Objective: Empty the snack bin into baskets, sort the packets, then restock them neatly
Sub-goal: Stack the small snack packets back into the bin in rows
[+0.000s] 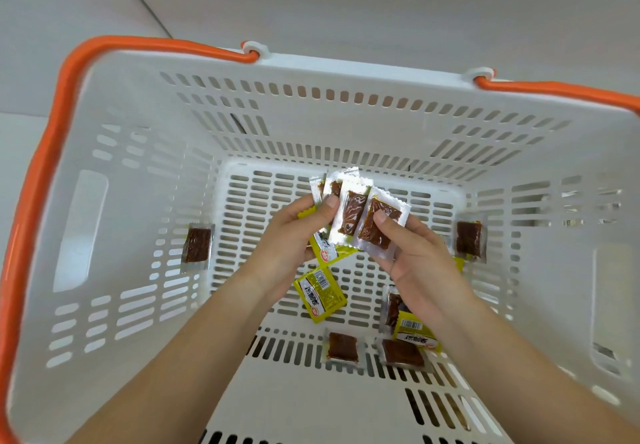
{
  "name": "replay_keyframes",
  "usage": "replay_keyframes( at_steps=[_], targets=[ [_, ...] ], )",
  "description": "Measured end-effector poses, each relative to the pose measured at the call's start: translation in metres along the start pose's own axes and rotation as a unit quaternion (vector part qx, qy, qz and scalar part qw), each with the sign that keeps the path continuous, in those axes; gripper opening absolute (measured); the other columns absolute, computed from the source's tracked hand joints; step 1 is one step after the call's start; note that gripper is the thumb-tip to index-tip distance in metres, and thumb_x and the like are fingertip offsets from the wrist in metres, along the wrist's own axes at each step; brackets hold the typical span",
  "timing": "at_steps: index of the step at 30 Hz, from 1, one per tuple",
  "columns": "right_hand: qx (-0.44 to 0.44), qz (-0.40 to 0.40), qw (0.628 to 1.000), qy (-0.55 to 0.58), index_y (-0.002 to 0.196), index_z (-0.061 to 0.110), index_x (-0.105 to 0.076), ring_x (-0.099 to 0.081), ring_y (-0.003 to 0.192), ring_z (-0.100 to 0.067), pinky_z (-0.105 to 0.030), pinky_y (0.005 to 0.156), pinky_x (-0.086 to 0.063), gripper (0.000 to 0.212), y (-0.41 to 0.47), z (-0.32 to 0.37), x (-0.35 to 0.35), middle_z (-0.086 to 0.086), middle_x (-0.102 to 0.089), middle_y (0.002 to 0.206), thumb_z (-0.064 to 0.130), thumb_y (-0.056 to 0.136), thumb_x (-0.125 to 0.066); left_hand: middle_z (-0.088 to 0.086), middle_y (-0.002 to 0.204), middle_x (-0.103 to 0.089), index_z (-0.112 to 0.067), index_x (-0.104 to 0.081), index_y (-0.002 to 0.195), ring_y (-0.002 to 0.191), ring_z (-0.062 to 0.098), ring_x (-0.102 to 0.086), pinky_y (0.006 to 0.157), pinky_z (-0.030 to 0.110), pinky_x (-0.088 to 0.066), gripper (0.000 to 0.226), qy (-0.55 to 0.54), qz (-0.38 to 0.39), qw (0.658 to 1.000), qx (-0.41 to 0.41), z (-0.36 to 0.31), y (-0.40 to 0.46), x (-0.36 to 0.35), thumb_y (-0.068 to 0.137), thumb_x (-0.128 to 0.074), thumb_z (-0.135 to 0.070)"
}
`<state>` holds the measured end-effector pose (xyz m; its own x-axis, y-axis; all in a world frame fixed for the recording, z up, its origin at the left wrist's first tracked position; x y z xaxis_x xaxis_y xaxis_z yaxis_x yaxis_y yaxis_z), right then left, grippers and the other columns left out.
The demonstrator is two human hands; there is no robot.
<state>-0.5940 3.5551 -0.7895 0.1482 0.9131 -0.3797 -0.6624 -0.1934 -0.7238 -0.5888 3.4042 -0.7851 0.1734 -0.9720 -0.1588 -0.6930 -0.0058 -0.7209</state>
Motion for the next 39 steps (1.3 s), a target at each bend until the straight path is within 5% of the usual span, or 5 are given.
replay_keyframes(
  at_steps=[13, 20, 30, 35, 39],
  targets=[
    [0.003, -0.034, 0.999, -0.011, 0.116, 0.011, -0.065, -0.059, 0.117, -0.024, -0.050, 0.109, -0.037, 0.036, 0.005, 0.004, 0.006, -0.007, -0.068, 0.118, 0.016, 0.080, -0.068, 0.015, 0.102, -0.070, 0.000, -0.063, 0.114, 0.086, 0.023, -0.067, 0.073, 0.028, -0.058, 0.038, -0.035, 0.056, 0.997, 0.035, -0.003, 0.006, 0.006, 0.084, -0.046, 0.014],
    [0.010, -0.069, 0.994, -0.079, 0.107, 0.022, -0.061, -0.058, 0.106, -0.006, -0.040, 0.101, -0.035, 0.019, 0.005, 0.000, 0.007, 0.008, -0.068, 0.107, 0.011, 0.093, -0.057, -0.026, 0.094, -0.068, -0.034, -0.065, 0.110, 0.092, -0.016, -0.059, 0.077, 0.000, -0.041, 0.023, 0.191, 0.023, 0.973, -0.129, -0.028, -0.010, -0.015, 0.096, -0.054, -0.020],
    [-0.020, -0.045, 0.997, -0.057, 0.147, 0.026, -0.035, -0.022, 0.131, 0.002, -0.042, 0.115, -0.017, 0.069, 0.003, -0.006, -0.001, 0.025, -0.026, 0.142, 0.028, 0.081, -0.056, -0.016, 0.131, -0.045, -0.026, -0.037, 0.143, 0.122, 0.004, -0.043, 0.099, 0.026, -0.037, 0.075, 0.214, -0.026, 0.975, -0.052, -0.005, 0.000, -0.011, 0.079, -0.076, -0.020],
    [-0.002, -0.004, 0.995, -0.103, 0.129, 0.028, -0.052, -0.059, 0.107, -0.007, -0.033, 0.102, -0.041, 0.037, 0.006, -0.010, -0.010, 0.004, -0.063, 0.116, 0.034, 0.092, -0.049, -0.012, 0.096, -0.070, -0.028, -0.059, 0.109, 0.092, 0.002, -0.066, 0.082, 0.019, -0.050, 0.028, 0.194, 0.043, 0.980, -0.012, 0.006, -0.005, -0.029, 0.084, -0.071, -0.021],
    [0.004, 0.016, 0.991, -0.136, 0.146, 0.037, -0.031, -0.044, 0.124, -0.004, -0.037, 0.115, -0.023, 0.057, 0.006, -0.013, -0.015, 0.013, -0.054, 0.118, 0.036, 0.092, -0.046, -0.004, 0.099, -0.065, -0.022, -0.053, 0.119, 0.100, 0.015, -0.066, 0.094, 0.034, -0.052, 0.027, 0.164, 0.057, 0.984, 0.034, 0.014, -0.006, -0.038, 0.093, -0.058, -0.014]
  ],
)
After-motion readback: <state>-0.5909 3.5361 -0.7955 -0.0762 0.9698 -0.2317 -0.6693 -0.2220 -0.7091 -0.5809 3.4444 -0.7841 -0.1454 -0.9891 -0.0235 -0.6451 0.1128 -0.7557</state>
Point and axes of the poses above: each hand's wrist, its own y-axis towards the middle knuckle, its own x-axis out of the back of the hand, z = x × y, the point moved 7 cm from there along y, towards the middle knuckle
